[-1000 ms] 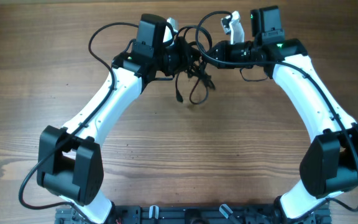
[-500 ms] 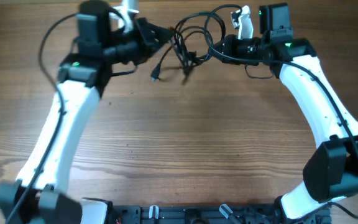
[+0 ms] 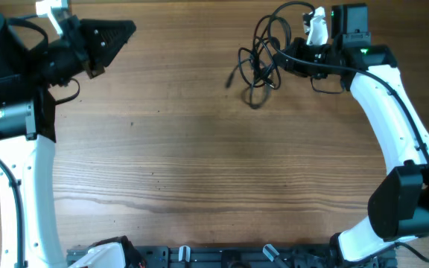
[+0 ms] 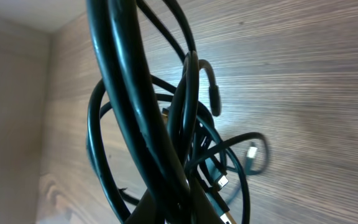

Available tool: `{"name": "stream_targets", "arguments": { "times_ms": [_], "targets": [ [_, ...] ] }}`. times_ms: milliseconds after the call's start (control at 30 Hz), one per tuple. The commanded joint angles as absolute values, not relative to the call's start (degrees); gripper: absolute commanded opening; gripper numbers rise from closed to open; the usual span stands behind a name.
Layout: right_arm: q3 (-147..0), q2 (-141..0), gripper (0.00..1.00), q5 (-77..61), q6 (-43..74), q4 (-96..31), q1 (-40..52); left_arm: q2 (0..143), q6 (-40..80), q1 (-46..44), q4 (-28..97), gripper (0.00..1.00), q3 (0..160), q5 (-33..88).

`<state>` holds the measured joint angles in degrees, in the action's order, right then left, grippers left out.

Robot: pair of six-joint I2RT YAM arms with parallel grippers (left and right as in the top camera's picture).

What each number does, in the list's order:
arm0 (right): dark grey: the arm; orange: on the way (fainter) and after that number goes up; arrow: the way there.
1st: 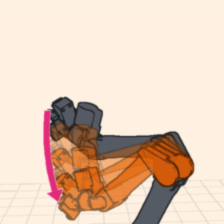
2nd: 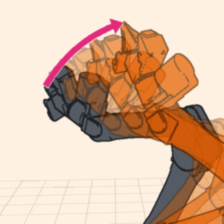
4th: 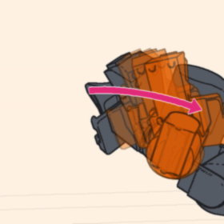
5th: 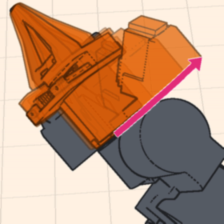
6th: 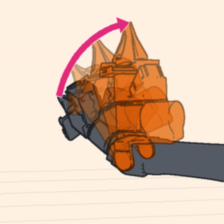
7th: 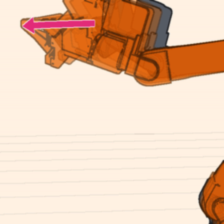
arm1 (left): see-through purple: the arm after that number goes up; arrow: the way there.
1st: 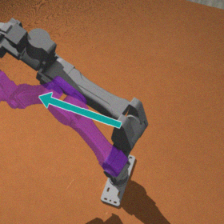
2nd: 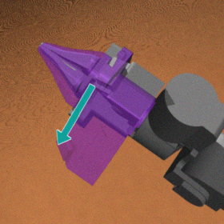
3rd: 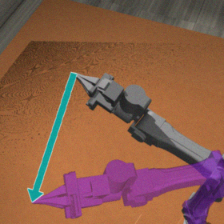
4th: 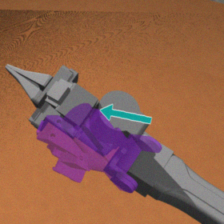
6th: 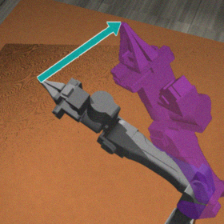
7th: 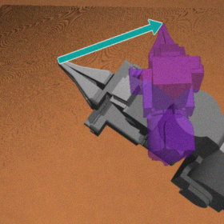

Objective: Untangle cables

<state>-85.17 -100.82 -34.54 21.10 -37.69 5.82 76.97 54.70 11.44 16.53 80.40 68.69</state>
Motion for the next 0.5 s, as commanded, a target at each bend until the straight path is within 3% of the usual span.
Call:
{"name": "stream_targets", "arguments": {
  "times_ms": [0, 100, 167, 200, 233, 267, 467],
  "targets": [
    [-85.5, -100.9, 0.04, -39.1, 21.1, -37.4, 6.2, 78.9, 39.4, 9.5, 27.2, 0.04, 80.9, 65.0],
    [-85.5, -100.9, 0.04, -39.1, 21.6, -37.4, 6.2, 80.2, 36.0, 5.1, 35.4, 0.08, 80.9, 52.1],
    [-85.5, -100.9, 0.04, -39.1, 21.6, -37.4, 6.2, 81.2, 36.0, 0.8, 37.4, 0.24, 80.9, 45.0],
    [-85.5, -100.9, 0.04, -39.1, 21.6, -37.4, 6.2, 81.6, 36.0, -1.3, 37.4, 0.41, 80.9, 42.6],
    [-85.5, -100.9, 0.04, -39.1, 21.7, -37.4, 6.2, 82.4, 36.0, -4.2, 37.4, 0.51, 80.9, 39.5],
    [-85.5, -100.9, 0.04, -39.0, 21.6, -37.4, 6.2, 83.0, 36.0, -6.5, 37.3, 0.57, 80.9, 37.0],
    [-85.5, -100.9, 0.04, -39.1, 21.6, -37.6, 6.2, 91.5, 42.4, -20.5, 35.8, 0.62, 80.9, 20.0]
  ]
}}
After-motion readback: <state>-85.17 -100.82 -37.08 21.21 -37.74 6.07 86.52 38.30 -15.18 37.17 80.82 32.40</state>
